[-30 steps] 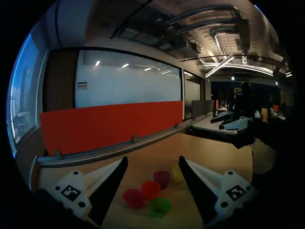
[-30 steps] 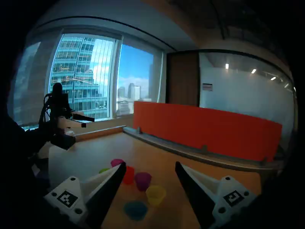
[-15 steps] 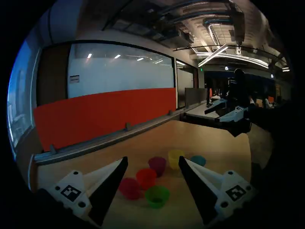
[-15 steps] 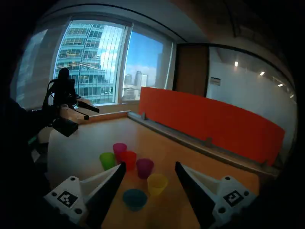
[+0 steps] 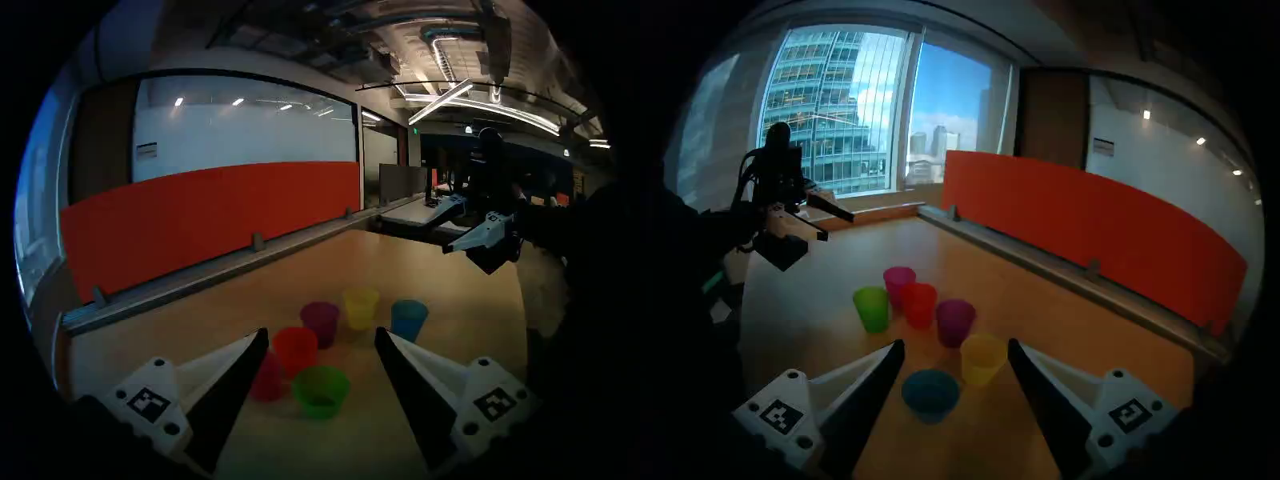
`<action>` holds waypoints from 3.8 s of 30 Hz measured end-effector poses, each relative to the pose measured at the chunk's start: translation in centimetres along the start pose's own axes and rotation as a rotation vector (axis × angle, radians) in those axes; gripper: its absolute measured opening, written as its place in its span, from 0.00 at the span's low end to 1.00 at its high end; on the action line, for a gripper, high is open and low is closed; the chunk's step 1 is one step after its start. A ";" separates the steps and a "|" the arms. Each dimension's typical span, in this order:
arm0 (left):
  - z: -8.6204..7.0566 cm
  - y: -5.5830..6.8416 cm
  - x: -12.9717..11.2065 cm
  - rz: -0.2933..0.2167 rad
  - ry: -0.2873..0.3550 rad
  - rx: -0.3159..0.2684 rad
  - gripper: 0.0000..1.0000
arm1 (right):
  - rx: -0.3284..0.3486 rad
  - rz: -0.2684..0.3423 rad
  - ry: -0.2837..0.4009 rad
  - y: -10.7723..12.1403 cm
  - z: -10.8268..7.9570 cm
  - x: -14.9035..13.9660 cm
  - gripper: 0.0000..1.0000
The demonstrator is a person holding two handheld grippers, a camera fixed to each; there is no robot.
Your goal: Pour water
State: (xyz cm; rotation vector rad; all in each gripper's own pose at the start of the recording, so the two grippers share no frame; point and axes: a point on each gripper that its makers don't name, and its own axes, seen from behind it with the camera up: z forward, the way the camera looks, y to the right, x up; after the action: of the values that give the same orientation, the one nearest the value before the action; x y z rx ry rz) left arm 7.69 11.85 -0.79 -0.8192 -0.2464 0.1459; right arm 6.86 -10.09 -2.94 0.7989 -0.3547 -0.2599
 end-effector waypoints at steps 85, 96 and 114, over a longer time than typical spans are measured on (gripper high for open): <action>10.0 0.2 -14.1 -0.001 -0.275 -0.038 0.99 | 0.094 0.045 -0.233 -3.4 9.3 -13.6 1.00; 10.7 0.7 -14.4 0.019 -0.292 -0.055 0.86 | 0.097 0.039 -0.233 -3.4 9.4 -13.4 1.00; 10.3 0.9 -13.7 0.021 -0.278 -0.056 0.86 | 0.091 0.025 -0.217 -3.6 9.9 -13.5 0.91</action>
State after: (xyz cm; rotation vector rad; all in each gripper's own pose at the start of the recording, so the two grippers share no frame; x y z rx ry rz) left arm -8.32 16.68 3.10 -0.8570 -0.5058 0.2744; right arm -9.73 -14.07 -2.06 0.8580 -0.5830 -0.3099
